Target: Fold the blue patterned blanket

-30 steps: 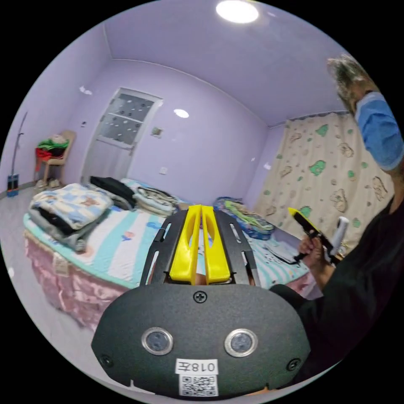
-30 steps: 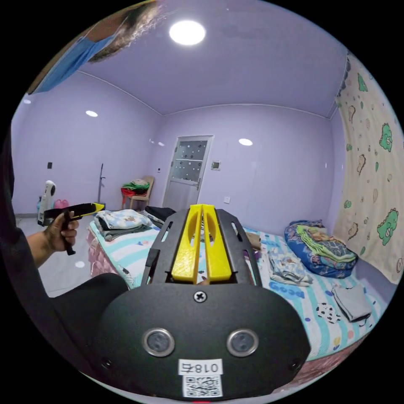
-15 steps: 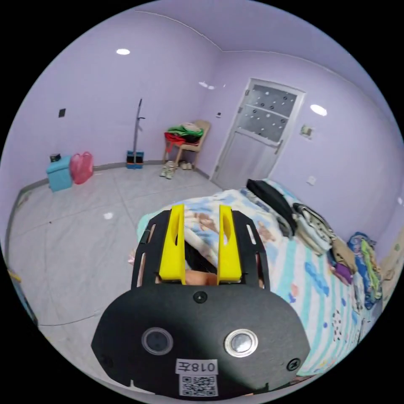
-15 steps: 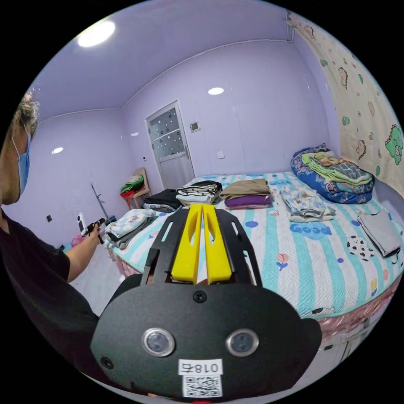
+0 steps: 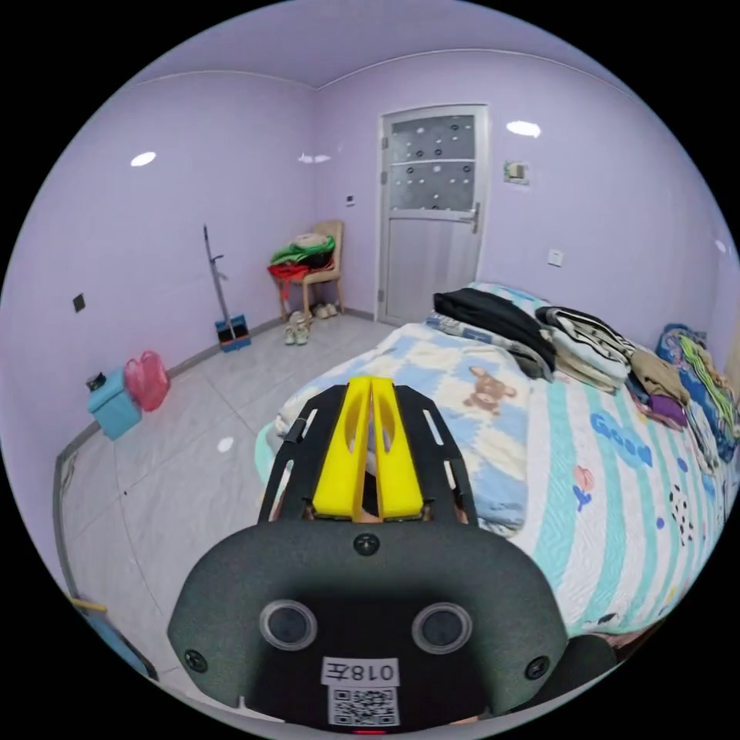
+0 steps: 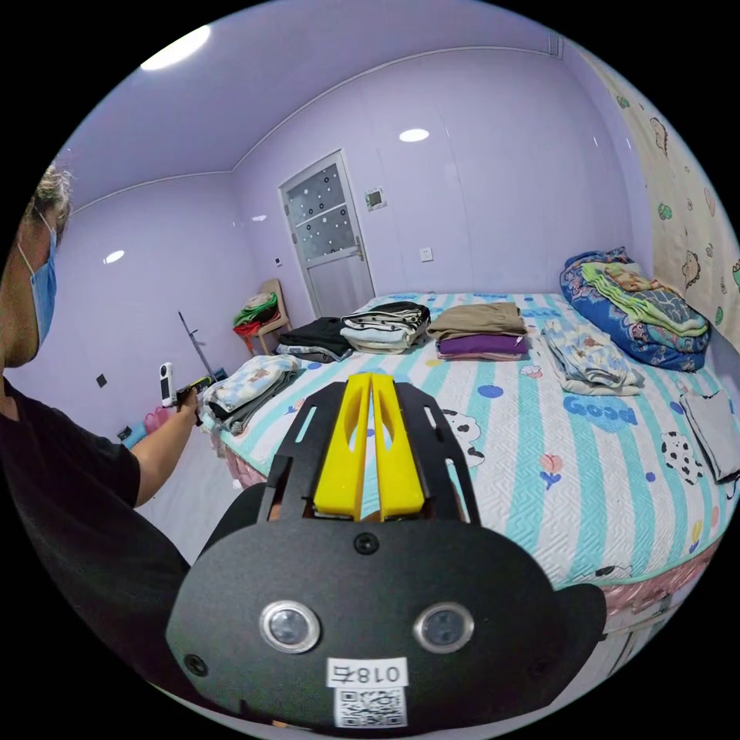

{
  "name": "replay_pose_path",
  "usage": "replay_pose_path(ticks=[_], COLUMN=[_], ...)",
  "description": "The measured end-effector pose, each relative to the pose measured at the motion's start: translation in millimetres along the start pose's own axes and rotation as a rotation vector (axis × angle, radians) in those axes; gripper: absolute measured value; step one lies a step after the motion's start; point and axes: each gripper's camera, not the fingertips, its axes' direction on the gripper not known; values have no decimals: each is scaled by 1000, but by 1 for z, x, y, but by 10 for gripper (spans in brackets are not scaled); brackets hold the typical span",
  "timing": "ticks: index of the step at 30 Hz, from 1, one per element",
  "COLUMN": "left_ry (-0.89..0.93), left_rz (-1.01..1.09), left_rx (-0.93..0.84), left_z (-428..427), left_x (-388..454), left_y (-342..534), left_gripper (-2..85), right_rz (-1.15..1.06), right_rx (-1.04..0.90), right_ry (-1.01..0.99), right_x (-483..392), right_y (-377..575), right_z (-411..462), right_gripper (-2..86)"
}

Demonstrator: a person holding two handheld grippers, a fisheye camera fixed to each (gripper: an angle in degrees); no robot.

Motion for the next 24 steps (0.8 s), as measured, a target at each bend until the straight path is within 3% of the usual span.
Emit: replay_pose_path(ticks=[4, 5, 7, 12, 16, 24], left_ry=[-124, -133, -67, 3, -73, -241], left_rz=[-45, -83, -146, -258, -189, 54], left_rx=[44, -24, -126, -293, -189, 21], left_z=[-23, -13, 8, 41, 6, -84], left_x=[26, 22, 11, -1, 29, 130], left_y=[-11, -19, -27, -41, -62, -84], left_gripper=[10, 74, 123, 120, 44, 39], right_rz=[21, 21, 24, 110, 178, 175], right_rx=[6, 11, 18, 14, 5, -39], right_ry=[-29, -24, -9, 16, -13, -74], right_x=[6, 8, 12, 31, 41, 46], right_y=[-3, -4, -5, -9, -16, -27], right_z=[0, -3, -6, -4, 13, 45], right_gripper=[-10, -10, -10, -9, -9, -8])
